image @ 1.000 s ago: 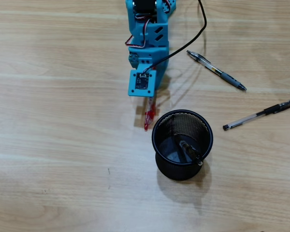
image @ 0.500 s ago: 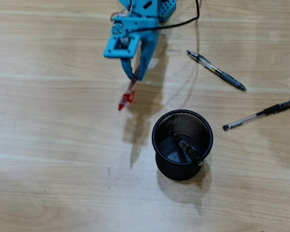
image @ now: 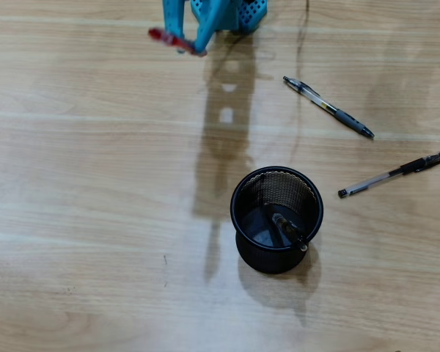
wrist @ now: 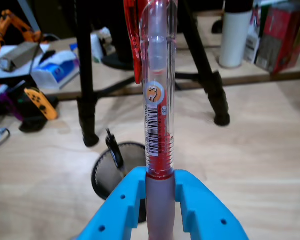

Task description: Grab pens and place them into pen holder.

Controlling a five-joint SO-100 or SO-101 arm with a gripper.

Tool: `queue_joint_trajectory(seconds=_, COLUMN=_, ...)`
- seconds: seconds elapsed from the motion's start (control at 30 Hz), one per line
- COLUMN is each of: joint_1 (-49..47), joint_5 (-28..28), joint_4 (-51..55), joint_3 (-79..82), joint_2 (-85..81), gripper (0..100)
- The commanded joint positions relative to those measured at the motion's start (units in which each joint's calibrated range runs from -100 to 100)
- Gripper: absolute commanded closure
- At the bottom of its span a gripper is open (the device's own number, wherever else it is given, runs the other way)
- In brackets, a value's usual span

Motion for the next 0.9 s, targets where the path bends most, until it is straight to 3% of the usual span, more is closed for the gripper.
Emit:
queue_joint_trajectory(seconds=0.0, joint_1=-3.23, joint_5=0.38, joint_4=-10.53, joint_3=-9.64, joint_2=5.33, gripper=98)
queue_joint_trajectory(seconds=0.43, joint_1=-11.37, joint_5=0.22, joint_4=-48.61, joint_3=-10.09, joint_2=27.75, gripper=98)
queue_joint_trajectory(seconds=0.87, joint_1=-15.30, joint_5=0.38, joint_4=-57.73, joint_3=-11.36, joint_2=47.54, gripper=98)
